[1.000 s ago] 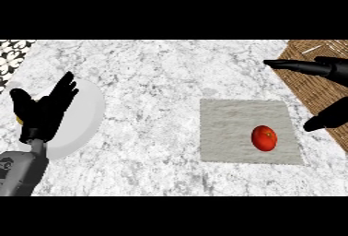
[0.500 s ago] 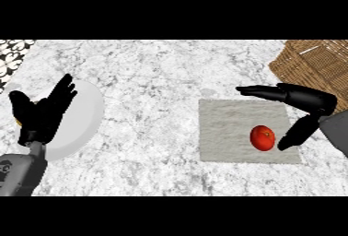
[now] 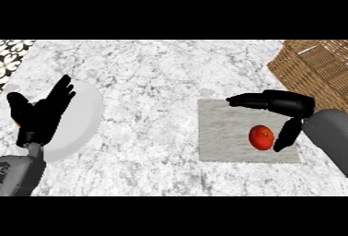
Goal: Pick the tomato from the placemat and place it in the basket
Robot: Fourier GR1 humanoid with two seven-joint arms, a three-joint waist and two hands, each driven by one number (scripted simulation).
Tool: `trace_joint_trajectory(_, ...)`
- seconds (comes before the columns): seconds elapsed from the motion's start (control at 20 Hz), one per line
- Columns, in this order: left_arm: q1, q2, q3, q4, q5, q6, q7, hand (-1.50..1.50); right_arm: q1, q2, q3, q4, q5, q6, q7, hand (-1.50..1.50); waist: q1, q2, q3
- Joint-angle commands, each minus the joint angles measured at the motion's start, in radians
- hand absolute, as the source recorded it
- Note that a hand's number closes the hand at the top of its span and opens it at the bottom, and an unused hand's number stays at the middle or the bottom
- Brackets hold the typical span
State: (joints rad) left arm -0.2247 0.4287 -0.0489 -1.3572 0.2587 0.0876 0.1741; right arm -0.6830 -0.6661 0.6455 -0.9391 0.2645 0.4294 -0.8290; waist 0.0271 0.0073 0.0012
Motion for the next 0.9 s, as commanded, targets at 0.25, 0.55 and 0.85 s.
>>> trace_joint_trajectory(0.25, 0.008, -0.035, 0.0, -0.028, -0.029, 0.031, 0.002, 0.0, -0.035, -0.015, 0.039, 0.159, 0.022, 0.094, -0.293, -1.5, 0.002, 0.001, 0.0)
trace_joint_trajectory(0.55, -0.022, -0.048, -0.007, 0.009, -0.035, 0.019, 0.018, 0.0, -0.043, 0.004, 0.087, 0.154, -0.011, 0.107, -0.314, -1.5, -0.005, 0.002, 0.0)
trace_joint_trajectory(0.85, -0.002, -0.037, 0.019, 0.017, -0.032, -0.009, -0.012, 0.0, -0.06, 0.02, 0.122, 0.181, 0.015, 0.043, -0.311, -1.5, -0.007, -0.001, -0.001)
